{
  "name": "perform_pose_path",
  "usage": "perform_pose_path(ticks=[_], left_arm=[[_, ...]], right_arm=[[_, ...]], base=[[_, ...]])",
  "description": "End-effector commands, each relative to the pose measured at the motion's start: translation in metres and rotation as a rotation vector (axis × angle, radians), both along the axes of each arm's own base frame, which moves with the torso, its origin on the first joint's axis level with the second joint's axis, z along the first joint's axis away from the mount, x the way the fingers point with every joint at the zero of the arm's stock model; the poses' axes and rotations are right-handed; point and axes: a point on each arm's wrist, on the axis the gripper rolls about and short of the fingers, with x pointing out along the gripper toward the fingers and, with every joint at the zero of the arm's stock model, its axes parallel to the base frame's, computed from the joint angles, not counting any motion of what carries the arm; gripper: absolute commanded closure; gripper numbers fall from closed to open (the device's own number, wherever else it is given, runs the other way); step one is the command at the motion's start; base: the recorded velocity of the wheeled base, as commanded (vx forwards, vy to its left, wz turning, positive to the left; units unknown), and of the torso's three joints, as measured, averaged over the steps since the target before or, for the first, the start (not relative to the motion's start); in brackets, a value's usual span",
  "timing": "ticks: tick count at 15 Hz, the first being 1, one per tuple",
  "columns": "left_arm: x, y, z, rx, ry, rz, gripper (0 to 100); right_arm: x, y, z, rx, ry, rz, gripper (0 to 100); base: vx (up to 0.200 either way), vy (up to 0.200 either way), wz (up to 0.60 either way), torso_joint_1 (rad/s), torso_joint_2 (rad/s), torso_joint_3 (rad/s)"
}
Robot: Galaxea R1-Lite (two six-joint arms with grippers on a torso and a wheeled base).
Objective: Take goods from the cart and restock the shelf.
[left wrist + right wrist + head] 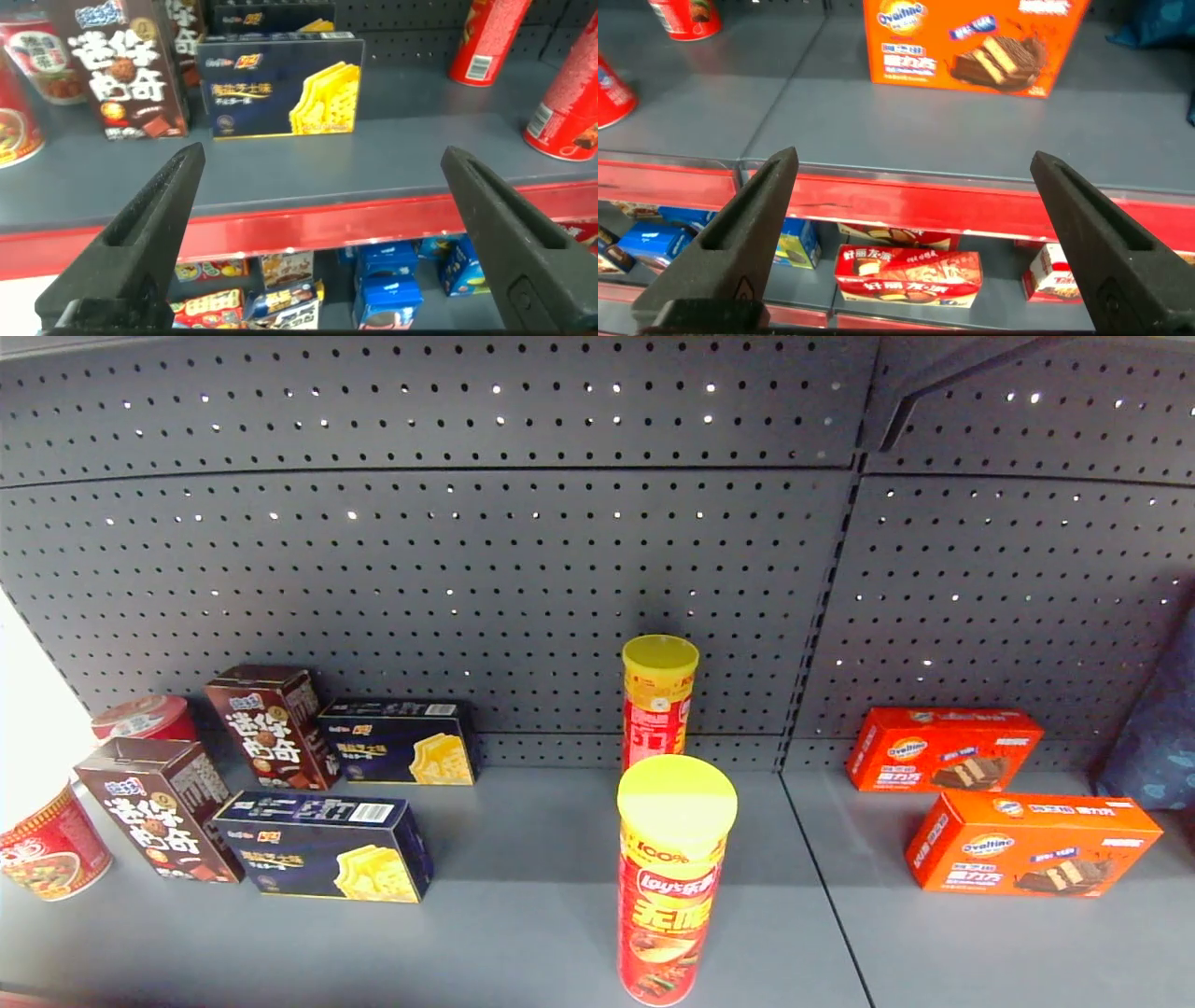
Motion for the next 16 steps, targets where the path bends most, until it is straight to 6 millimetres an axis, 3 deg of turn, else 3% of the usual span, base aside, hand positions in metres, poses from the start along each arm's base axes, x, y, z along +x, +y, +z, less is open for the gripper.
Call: perform_pose_path(ticks=[1,16], left_arm=[[-0.0002,0.0,0.0004,-0.001,-0.003,0.001,0],[0.0,0.0,0.0,-0.001,-0.002,0.0,0]], right_arm=[[0.0001,0.0,-0.0001,0.0,0.003,0.001,0],[0.0001,0.0,-0.0001,0.0,0.003,0.001,0]], base=[[0.0,0.0,0.0,0.0,0.0,0.0],[0.0,0.0,0.0,0.0,0.0,0.0]])
